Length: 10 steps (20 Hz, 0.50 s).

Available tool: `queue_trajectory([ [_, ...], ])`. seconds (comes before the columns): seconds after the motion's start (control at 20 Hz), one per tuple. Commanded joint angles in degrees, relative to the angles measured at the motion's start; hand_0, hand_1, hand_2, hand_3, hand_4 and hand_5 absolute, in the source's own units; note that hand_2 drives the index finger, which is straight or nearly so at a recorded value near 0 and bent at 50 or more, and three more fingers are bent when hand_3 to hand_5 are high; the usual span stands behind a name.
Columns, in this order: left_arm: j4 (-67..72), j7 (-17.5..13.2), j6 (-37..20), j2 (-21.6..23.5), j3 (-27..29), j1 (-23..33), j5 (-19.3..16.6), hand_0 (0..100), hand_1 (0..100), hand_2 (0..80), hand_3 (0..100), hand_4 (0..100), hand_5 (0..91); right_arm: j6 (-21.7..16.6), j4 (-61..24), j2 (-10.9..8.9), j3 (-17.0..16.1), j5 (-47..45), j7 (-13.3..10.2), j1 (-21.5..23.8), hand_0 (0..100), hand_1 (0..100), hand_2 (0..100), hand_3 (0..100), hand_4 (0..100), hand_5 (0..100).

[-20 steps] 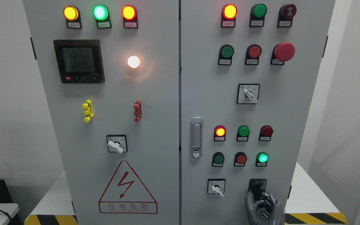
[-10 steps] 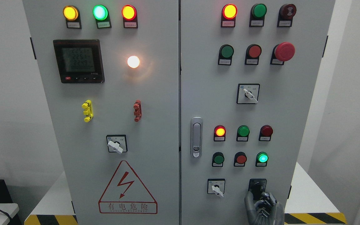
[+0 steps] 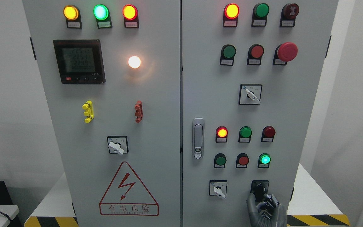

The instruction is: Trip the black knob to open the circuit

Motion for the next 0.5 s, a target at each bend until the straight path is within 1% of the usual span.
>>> queue_trajectory([
  [0.0,0.00,0.01,0.02,0.01,0.00,-0.44,-1.93,12,39,0.0,0,0,0.0,0.04,-0.09,0.00,-0.13,0.32,-0.09,0.18,45,74,59,88,87,95],
  [0.45,0.00,0.01,0.02,0.01,0.00,-0.44,-1.93,12,39,0.0,0,0,0.0,-0.13,-0.09,-0.09,-0.30,2.69,-0.09,0.18,45,75,58,88,86,94],
])
